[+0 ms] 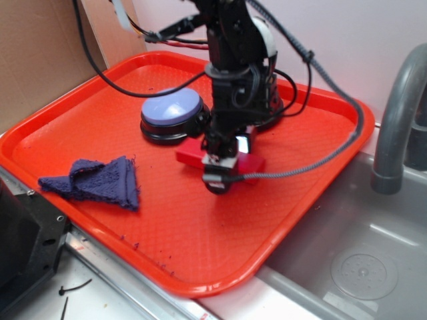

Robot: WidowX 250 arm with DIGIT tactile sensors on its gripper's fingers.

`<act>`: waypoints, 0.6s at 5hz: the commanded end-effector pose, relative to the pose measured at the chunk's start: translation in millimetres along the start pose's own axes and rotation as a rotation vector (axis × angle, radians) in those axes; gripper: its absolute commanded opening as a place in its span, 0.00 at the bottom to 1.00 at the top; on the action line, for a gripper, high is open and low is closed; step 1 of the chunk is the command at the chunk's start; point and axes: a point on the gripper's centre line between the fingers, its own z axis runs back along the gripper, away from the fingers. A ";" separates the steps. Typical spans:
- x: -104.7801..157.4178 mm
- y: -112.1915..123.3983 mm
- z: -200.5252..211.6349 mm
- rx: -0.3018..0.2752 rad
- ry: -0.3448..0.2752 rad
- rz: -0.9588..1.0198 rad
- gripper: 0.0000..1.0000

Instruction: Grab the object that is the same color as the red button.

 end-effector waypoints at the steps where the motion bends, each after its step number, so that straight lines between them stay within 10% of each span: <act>1: -26.9 -11.9 94.8 -0.031 -0.073 0.488 0.00; 3: -72.8 -22.1 167.6 0.013 -0.152 0.911 0.00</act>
